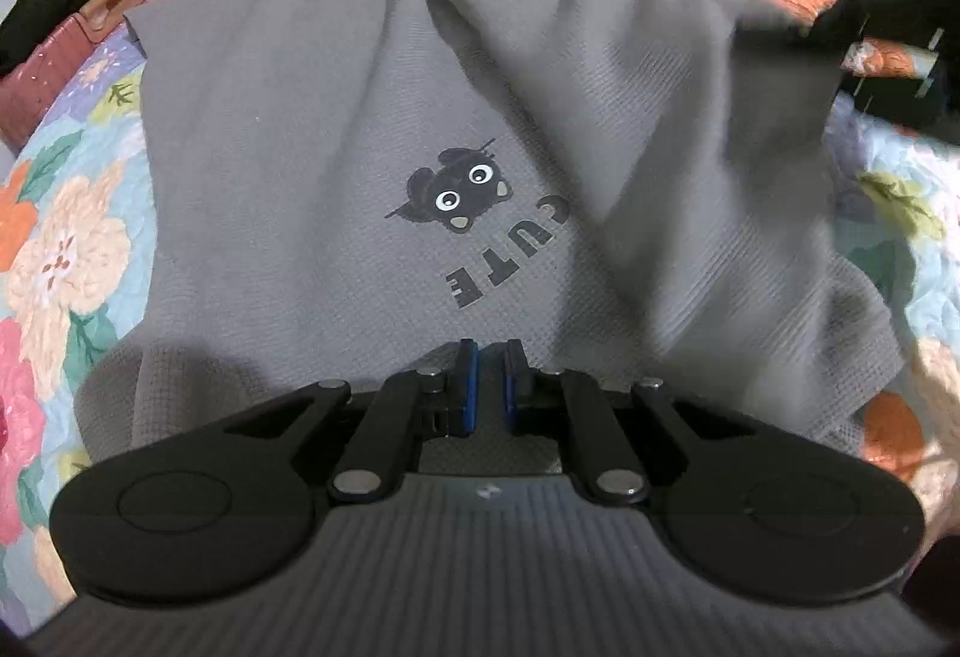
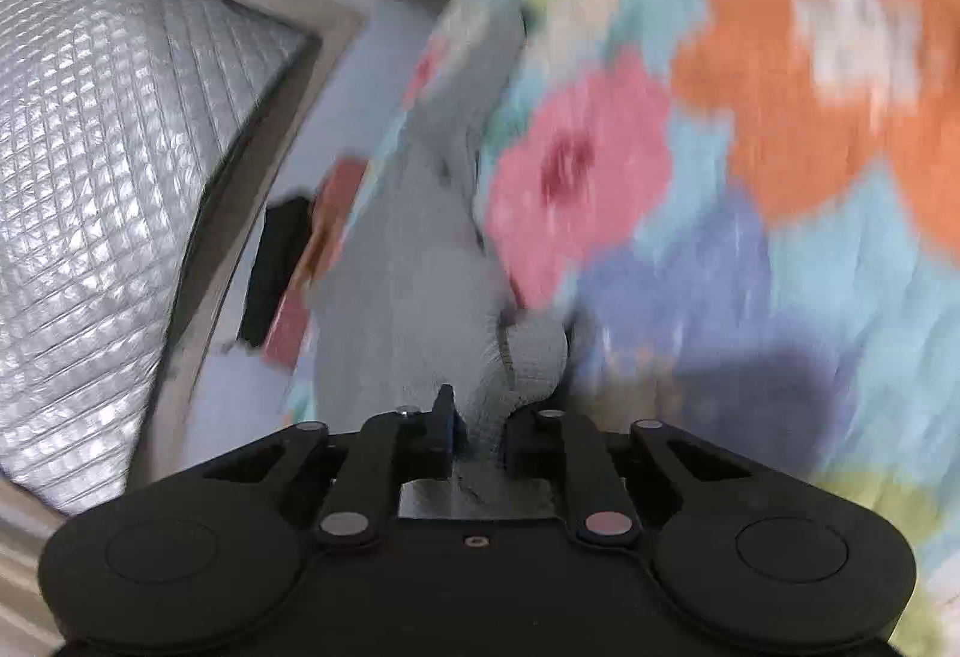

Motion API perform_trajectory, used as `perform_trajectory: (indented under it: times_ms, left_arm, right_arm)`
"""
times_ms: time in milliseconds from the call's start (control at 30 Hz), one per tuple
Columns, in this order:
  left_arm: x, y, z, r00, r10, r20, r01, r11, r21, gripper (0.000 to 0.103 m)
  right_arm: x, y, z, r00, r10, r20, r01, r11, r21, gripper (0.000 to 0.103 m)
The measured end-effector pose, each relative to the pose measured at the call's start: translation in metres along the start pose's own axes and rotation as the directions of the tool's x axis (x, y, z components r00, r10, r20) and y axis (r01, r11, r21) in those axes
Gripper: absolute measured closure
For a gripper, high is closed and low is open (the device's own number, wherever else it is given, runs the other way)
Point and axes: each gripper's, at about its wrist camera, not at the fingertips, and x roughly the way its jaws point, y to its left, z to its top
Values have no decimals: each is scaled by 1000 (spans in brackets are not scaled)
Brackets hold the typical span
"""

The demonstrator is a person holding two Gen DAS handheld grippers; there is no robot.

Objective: Fold clothes

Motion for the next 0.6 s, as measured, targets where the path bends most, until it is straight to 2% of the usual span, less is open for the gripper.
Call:
perform_trajectory:
  times_ms: [67,133,167,200,233,267,300,333,367,400,467,500,533,567,600]
  left_arm:
    - [-1,-2,-2,999,45,4,-45,999,29,93]
    - [-5,-1,-4,998,59,11,-59,997,56,93]
    - [-7,1,-4,998,59,13,-60,997,55,92]
    - [-8,3,-4,998,59,15,-60,997,53,92]
    - [-9,7,-5,998,57,16,-57,997,42,92]
    - [-8,11,-4,998,54,16,-54,998,27,92]
    - [-8,15,-4,999,51,13,-51,999,9,92]
    - [-7,18,-3,999,47,14,-47,999,-3,92]
    - [-7,20,-2,999,49,15,-48,999,-14,92]
    - [-7,23,0,999,50,15,-50,998,-24,91]
    - [-8,29,0,998,56,11,-56,998,-35,88]
    - [-11,33,-1,998,59,15,-58,997,-44,84]
    - [-12,36,-3,998,61,14,-61,997,-48,76]
    - [-14,39,-5,998,63,14,-62,997,-53,73]
    - [-16,42,-8,998,58,18,-57,996,-61,71]
  right_arm:
    - [-27,21,11,991,-37,126,56,986,-155,89]
    - [-56,41,21,962,-56,267,142,939,-313,89]
    - [-75,51,23,930,-74,360,230,881,-414,89]
    - [-88,61,21,877,-106,468,367,777,-511,89]
    - [-94,65,18,824,-135,550,490,658,-572,90]
    - [-91,59,19,797,-167,580,556,579,-597,90]
    - [-87,48,23,781,-206,589,596,525,-607,91]
    - [-80,33,29,777,-249,578,614,505,-607,90]
    - [-70,16,37,786,-309,536,612,514,-601,86]
    - [-57,-3,47,798,-394,456,603,522,-603,83]
    - [-40,-35,61,808,-508,298,577,580,-576,81]
    - [-39,-48,66,816,-528,235,561,626,-541,81]
    - [-45,-56,67,827,-522,208,549,671,-498,78]
    - [-54,-61,67,837,-509,200,539,708,-457,66]
    - [-62,-66,67,847,-495,193,528,742,-413,59]
